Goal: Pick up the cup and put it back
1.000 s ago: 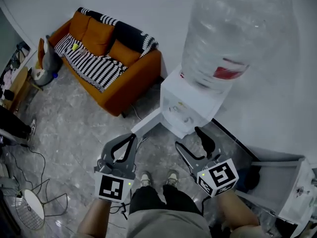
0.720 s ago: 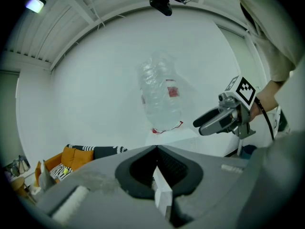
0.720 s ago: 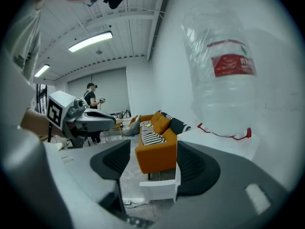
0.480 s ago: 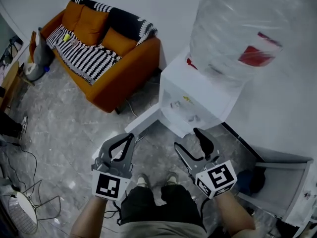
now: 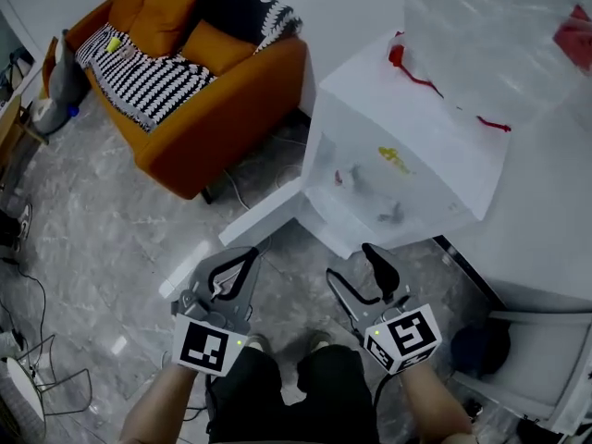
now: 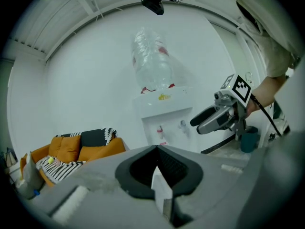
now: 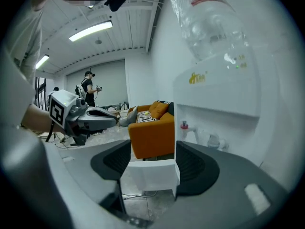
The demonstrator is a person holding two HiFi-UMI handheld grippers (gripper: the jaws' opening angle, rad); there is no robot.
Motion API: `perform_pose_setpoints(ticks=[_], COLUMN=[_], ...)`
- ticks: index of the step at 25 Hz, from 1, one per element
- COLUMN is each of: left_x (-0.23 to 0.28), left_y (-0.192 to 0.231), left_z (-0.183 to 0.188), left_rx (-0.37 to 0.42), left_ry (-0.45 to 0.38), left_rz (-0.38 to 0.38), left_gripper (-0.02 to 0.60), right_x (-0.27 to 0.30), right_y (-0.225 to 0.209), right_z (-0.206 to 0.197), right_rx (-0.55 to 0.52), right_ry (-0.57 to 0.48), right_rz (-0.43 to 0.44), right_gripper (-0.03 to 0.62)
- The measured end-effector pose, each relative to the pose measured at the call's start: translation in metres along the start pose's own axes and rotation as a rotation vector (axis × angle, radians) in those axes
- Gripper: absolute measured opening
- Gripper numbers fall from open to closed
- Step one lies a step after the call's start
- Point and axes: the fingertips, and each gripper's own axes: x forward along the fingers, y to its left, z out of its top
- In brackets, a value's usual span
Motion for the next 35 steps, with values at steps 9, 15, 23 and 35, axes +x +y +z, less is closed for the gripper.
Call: perform_pose_setpoints(ticks=[9, 15, 23, 35], left_x=[0.053, 0.089, 0.125, 0.204], left_y=[-0.019, -0.020, -0.035, -0.051], left_z=[-0.120, -0.190, -0.261, -0.307], left_rx=[0.046, 0.082, 0.100, 0.065], left_ry=[-0.054, -0.059, -0.088, -0.153], left_rz=[-0.020, 0.009, -0.058, -0.140], left_gripper=[0.002, 0.002, 0.002, 0.002], right_x=[0.064, 0.101, 0.138, 0.195], right_y=[-0.021, -0.035, -0.065, -0.146], right_z=[-0.121, -0.197, -0.277, -0.342], right_rx=[-0.022, -0.062, -0.143, -0.105], right_ry=[-0.017, -0.014, 0.007, -0.003], right_rz=[0.006, -0.002, -0.084, -0.323], right_gripper=[0.284, 0.284, 0.284, 0.313])
